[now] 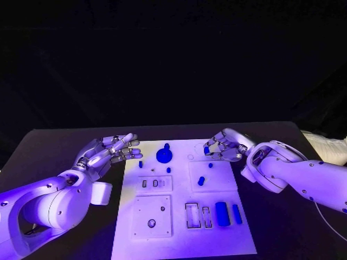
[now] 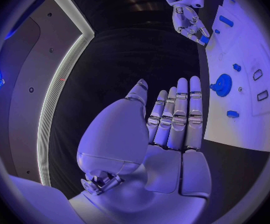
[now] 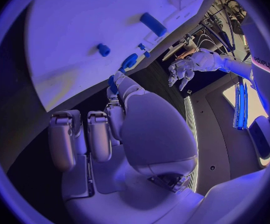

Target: Assemble the parts on the task board

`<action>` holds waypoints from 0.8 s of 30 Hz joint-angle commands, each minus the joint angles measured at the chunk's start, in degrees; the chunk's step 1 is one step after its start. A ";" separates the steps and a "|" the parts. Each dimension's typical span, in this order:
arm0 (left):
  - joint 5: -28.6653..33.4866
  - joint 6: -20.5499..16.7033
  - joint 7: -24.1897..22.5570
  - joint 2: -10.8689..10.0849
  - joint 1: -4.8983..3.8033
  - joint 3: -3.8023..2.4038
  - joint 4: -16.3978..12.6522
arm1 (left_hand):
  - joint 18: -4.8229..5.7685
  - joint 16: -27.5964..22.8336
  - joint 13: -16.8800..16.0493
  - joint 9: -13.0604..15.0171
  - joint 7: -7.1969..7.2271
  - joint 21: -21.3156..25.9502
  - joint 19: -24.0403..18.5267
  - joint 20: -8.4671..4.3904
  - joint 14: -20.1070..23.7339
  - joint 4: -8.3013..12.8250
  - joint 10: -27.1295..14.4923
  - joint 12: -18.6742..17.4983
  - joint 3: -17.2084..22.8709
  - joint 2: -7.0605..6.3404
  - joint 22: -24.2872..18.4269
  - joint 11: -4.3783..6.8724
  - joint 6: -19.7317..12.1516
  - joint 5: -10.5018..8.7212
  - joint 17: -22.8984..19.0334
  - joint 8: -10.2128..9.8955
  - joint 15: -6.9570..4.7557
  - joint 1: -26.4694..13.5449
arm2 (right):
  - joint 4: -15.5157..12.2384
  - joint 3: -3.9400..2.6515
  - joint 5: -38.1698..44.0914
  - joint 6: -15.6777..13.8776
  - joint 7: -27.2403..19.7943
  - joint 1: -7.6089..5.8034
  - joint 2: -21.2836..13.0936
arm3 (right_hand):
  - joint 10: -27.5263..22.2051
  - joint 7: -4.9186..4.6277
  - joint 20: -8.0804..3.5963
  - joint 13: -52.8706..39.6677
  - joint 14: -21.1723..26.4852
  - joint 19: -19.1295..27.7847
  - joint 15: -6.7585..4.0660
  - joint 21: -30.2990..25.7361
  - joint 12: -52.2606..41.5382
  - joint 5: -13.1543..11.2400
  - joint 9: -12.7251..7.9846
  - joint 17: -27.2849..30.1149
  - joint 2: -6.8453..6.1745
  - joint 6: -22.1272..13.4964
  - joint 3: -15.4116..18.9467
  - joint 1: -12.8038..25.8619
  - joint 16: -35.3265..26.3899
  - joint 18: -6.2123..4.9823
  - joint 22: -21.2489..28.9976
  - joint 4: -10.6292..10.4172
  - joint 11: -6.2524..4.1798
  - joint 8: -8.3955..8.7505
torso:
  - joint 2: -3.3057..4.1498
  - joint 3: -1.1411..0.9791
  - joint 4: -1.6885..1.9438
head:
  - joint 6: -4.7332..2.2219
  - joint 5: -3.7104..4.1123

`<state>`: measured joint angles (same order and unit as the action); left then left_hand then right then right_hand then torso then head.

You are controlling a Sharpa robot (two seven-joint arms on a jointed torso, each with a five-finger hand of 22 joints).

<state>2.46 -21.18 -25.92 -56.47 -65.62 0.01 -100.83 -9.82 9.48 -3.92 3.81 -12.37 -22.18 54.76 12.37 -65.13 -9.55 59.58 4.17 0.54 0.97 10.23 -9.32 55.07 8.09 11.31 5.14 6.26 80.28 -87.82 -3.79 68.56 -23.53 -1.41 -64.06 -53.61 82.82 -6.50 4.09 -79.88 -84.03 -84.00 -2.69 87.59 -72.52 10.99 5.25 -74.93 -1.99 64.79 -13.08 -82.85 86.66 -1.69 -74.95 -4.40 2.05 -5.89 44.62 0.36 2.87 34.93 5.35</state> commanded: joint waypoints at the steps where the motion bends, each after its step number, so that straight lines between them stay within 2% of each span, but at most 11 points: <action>1: 0.06 1.37 -0.25 0.27 0.04 0.02 0.12 | -0.56 -0.32 0.09 -0.04 -0.12 -0.34 0.11 0.15 0.07 0.28 0.05 -0.26 0.09 0.03 -0.02 -0.22 0.24 -0.03 0.08 -0.22 0.24 0.57 | -1.75 -0.01 3.02 -1.49 5.10 -0.07 0.92 | 0.91 1.26 -0.38 1.00 -4.64 -2.28 -0.33 0.24 0.17 0.10 1.37 -8.59 2.04 1.95 -0.30 -1.39 0.31 0.50 -10.47 0.09 -1.48 -0.72 | -0.36 0.21 0.13 | 0.65 -0.23; 10: 0.10 1.49 -0.20 1.04 0.14 0.24 1.12 | -0.56 -0.32 0.09 -0.04 -0.12 -0.34 0.11 0.15 0.07 0.28 0.05 -0.26 0.09 0.03 -0.02 -0.22 0.24 -0.03 0.08 -0.22 0.24 0.57 | -4.96 0.40 8.45 2.09 10.84 0.23 6.33 | 0.73 1.09 -0.45 1.26 -4.55 -2.26 -0.28 0.22 0.69 0.01 1.47 -8.22 1.89 1.40 -0.45 -0.46 0.11 0.50 -10.46 0.12 -1.36 -0.33 | -0.99 0.55 0.77 | 1.70 -1.43; 13: 0.16 1.46 -0.15 1.45 0.15 0.43 1.57 | -0.57 -0.36 0.09 -0.04 -0.10 -0.34 0.11 0.15 0.06 0.38 0.06 -0.28 0.12 0.05 -0.02 -0.21 0.24 -0.03 0.11 -0.25 0.23 0.66 | -5.30 0.79 11.42 3.11 13.15 0.47 8.52 | 0.74 1.07 -0.45 1.23 -4.56 -2.23 -0.27 0.20 0.66 0.01 1.48 -8.23 1.85 1.38 -0.44 -0.35 0.11 0.50 -10.43 0.11 -1.34 -0.30 | -1.14 0.65 0.87 | 1.98 -1.83; 19: 0.26 1.45 -0.12 2.06 0.19 0.63 1.98 | -0.57 -0.36 0.09 -0.04 -0.10 -0.34 0.11 0.15 0.06 0.38 0.06 -0.28 0.12 0.05 -0.02 -0.21 0.24 -0.03 0.11 -0.25 0.23 0.66 | -4.70 1.89 15.38 4.31 15.53 1.10 12.08 | 0.77 1.08 -0.44 1.18 -4.55 -2.24 -0.26 0.21 0.61 0.08 1.56 -8.18 1.59 1.40 -0.39 -0.01 0.08 0.50 -10.45 0.17 -1.34 -0.27 | -1.26 0.91 0.97 | 2.21 -2.00; 20: 0.27 1.45 -0.12 2.12 0.20 0.65 2.02 | -0.57 -0.36 0.09 -0.04 -0.10 -0.34 0.11 0.15 0.06 0.38 0.06 -0.28 0.12 0.05 -0.02 -0.21 0.24 -0.03 0.11 -0.25 0.23 0.66 | -4.52 2.02 15.82 4.52 15.83 1.28 12.60 | 0.78 1.09 -0.44 1.16 -4.54 -2.23 -0.26 0.20 0.59 0.16 1.58 -8.17 1.55 1.41 -0.39 0.08 0.07 0.50 -10.43 0.18 -1.34 -0.26 | -1.24 0.85 0.92 | 2.23 -2.07; 22: 0.28 1.44 -0.12 2.21 0.20 0.67 2.07 | -0.57 -0.36 0.09 -0.04 -0.10 -0.34 0.11 0.15 0.06 0.38 0.06 -0.28 0.12 0.05 -0.02 -0.21 0.24 -0.03 0.11 -0.25 0.23 0.66 | -4.19 2.22 16.61 5.03 16.45 1.68 13.48 | 0.78 1.09 -0.44 1.16 -4.54 -2.23 -0.26 0.20 0.59 0.18 1.59 -8.17 1.54 1.41 -0.39 0.10 0.06 0.50 -10.43 0.18 -1.34 -0.26 | -1.28 0.90 0.95 | 2.37 -2.19; 24: 0.29 1.46 -0.09 2.27 0.21 0.68 2.09 | -0.57 -0.36 0.09 -0.04 -0.10 -0.34 0.11 0.15 0.06 0.38 0.06 -0.28 0.12 0.05 -0.02 -0.21 0.24 -0.03 0.11 -0.25 0.23 0.66 | -3.81 2.39 17.42 5.73 17.12 2.16 14.41 | 0.75 1.07 -0.44 1.20 -4.53 -2.22 -0.25 0.19 0.67 0.31 1.63 -8.13 1.44 1.38 -0.38 0.38 0.04 0.49 -10.42 0.15 -1.33 -0.21 | -1.19 0.80 0.99 | 2.43 -2.22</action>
<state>2.54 -20.87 -25.76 -54.34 -65.42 0.71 -98.71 -9.81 9.48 -3.92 3.81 -12.37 -22.18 54.76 12.37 -65.13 -9.41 59.58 4.17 0.69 0.97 10.23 -9.32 55.07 8.09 11.37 5.14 6.26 80.28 -91.86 -1.44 81.91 -20.39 12.73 -62.14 -39.56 82.63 -6.50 4.10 -79.98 -84.02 -84.00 -2.67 87.59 -72.00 11.09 5.25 -74.91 -1.40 64.79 -13.22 -82.26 86.65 -1.69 -74.93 -4.10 1.83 -5.89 43.41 1.17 3.82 37.25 3.21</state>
